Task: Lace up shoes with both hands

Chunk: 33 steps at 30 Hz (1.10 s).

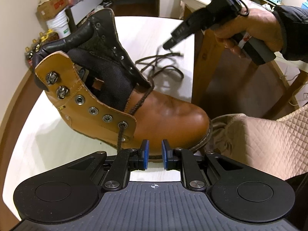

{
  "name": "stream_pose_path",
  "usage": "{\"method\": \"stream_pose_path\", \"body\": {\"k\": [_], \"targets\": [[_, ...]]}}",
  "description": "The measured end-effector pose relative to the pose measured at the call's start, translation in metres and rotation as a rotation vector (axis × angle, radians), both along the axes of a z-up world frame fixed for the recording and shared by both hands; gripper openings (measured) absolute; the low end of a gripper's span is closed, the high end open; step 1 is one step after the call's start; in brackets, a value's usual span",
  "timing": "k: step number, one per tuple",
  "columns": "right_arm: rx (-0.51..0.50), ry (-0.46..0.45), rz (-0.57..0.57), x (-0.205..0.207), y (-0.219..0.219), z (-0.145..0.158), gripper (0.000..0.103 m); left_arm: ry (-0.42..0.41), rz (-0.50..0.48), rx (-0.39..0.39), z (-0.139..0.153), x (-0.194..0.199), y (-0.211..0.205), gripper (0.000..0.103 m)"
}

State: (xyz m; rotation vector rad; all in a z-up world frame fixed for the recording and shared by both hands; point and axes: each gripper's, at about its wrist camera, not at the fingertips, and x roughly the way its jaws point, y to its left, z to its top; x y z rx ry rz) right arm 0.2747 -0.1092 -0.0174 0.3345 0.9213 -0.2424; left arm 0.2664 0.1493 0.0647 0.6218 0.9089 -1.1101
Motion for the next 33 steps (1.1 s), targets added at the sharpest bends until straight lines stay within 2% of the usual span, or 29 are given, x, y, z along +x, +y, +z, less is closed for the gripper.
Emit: {"method": "stream_pose_path", "body": {"k": [4,7,10,13,18,21,24,27,28,29,33], "targets": [[-0.040,0.046,0.046,-0.015,0.013,-0.008,0.011,0.010,0.000,0.007,-0.003,0.000,0.001,0.015],[-0.011,0.092,0.087,-0.020,0.019,-0.020,0.011,0.006,-0.008,0.009,-0.004,-0.001,-0.001,0.015],[-0.030,0.130,0.087,-0.021,0.020,-0.031,0.011,0.002,-0.008,0.005,-0.003,-0.001,-0.002,0.015],[-0.033,0.125,0.077,-0.021,0.019,-0.034,0.011,0.004,-0.009,0.009,-0.003,-0.002,-0.002,0.015],[-0.099,0.125,0.149,-0.011,0.027,-0.037,0.011,0.009,-0.006,0.015,-0.004,-0.004,0.000,0.015],[-0.107,0.129,0.184,-0.008,0.029,-0.035,0.003,0.023,0.010,-0.008,-0.001,-0.002,0.001,0.015],[-0.027,0.144,0.152,-0.013,0.023,-0.024,0.003,0.060,0.041,-0.037,0.002,0.003,0.002,0.015],[0.170,0.141,0.035,-0.033,0.009,-0.007,0.003,0.083,0.077,-0.076,0.006,0.009,0.002,0.015],[0.258,0.119,-0.021,-0.044,0.004,0.003,0.003,0.090,0.089,-0.090,0.009,0.012,0.002,0.015],[0.296,0.102,-0.043,-0.049,0.003,0.008,0.003,0.094,0.096,-0.098,0.010,0.013,0.002,0.015],[0.381,-0.022,-0.028,-0.061,0.015,0.044,0.003,0.145,0.155,-0.156,0.023,0.023,0.010,0.015]]}}
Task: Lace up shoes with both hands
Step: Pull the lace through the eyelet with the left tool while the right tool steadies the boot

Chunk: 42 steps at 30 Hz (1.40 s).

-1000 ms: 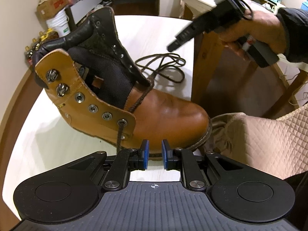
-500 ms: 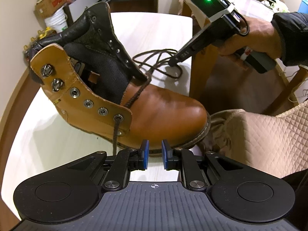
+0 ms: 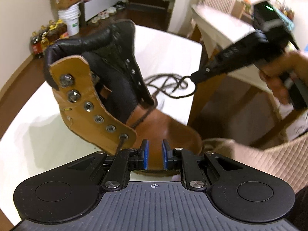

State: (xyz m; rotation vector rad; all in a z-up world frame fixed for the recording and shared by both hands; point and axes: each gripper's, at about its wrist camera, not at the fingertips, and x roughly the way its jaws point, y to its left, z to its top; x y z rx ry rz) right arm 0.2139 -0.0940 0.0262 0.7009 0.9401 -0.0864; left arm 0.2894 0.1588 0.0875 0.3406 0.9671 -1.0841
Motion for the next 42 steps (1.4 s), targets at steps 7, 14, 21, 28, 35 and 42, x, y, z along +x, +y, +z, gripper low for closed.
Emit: {"method": "stream_pose_path", "body": {"k": [7,14,21,28,35,42], "targets": [[0.076,-0.094,0.097,0.011,0.061,0.009,0.003,-0.030,0.061,-0.010,0.023,0.008,0.029,0.015],[0.139,-0.036,0.128,0.022,0.100,-0.013,0.004,-0.030,0.050,-0.024,0.024,0.006,0.037,0.015],[0.219,0.022,0.076,0.016,0.097,-0.033,0.011,0.004,-0.007,-0.046,0.003,0.002,0.024,0.015],[0.125,0.009,-0.022,-0.005,0.067,-0.017,0.012,-0.028,-0.064,-0.043,-0.011,-0.005,-0.012,0.015],[0.062,0.055,-0.084,-0.022,0.033,-0.016,0.012,-0.033,-0.071,0.021,-0.028,-0.013,-0.048,0.015],[0.079,0.056,-0.075,-0.030,0.020,-0.021,0.012,-0.053,-0.015,0.109,-0.039,-0.016,-0.063,0.016]]}}
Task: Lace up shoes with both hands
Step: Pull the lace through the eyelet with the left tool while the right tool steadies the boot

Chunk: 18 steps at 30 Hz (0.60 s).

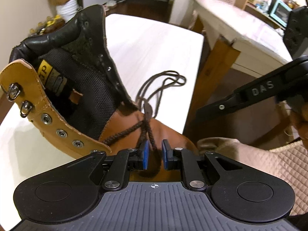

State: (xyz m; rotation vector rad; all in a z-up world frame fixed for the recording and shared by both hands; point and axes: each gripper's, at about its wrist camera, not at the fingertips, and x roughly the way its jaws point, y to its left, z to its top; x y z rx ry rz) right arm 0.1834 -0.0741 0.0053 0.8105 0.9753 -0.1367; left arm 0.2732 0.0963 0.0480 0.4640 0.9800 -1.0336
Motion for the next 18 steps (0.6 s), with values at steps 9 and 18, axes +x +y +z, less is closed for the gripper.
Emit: {"method": "stream_pose_path", "body": {"k": [9,18], "targets": [[0.007,-0.009,0.000,0.001,-0.010,-0.003,0.012,-0.052,0.005,0.028,0.005,-0.003,-0.009,0.003],[-0.145,-0.127,0.203,0.034,0.022,0.015,0.013,-0.118,0.080,0.078,0.044,0.013,0.014,0.003]]}}
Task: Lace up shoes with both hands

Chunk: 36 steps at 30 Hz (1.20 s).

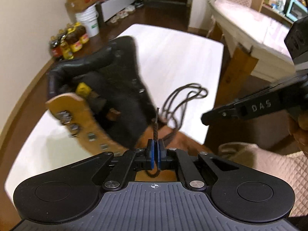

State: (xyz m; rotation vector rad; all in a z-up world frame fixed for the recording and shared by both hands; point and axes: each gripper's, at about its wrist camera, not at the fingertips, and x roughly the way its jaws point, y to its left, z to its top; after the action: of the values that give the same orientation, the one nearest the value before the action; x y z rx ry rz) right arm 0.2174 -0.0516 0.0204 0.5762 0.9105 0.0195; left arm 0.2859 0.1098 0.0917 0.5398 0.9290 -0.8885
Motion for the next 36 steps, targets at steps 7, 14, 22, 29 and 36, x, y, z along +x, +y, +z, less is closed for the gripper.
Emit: {"method": "stream_pose_path", "body": {"k": [7,14,22,29,36], "targets": [[-0.323,-0.088,0.252,0.037,0.058,0.008,0.014,0.017,0.012,0.019,0.007,0.010,0.001,0.003],[-0.451,-0.080,0.232,0.044,0.068,0.001,0.026,0.027,-0.051,0.064,-0.001,0.010,-0.014,0.003],[-0.373,-0.079,0.137,0.041,0.048,-0.001,0.028,0.025,-0.144,0.143,-0.011,0.012,-0.032,0.003],[-0.354,-0.088,0.139,0.040,0.044,-0.002,0.028,0.019,-0.200,0.199,-0.018,0.012,-0.045,0.003],[-0.320,-0.095,0.146,0.035,0.040,-0.003,0.028,-0.007,-0.231,0.194,-0.019,0.013,-0.051,0.003]]}}
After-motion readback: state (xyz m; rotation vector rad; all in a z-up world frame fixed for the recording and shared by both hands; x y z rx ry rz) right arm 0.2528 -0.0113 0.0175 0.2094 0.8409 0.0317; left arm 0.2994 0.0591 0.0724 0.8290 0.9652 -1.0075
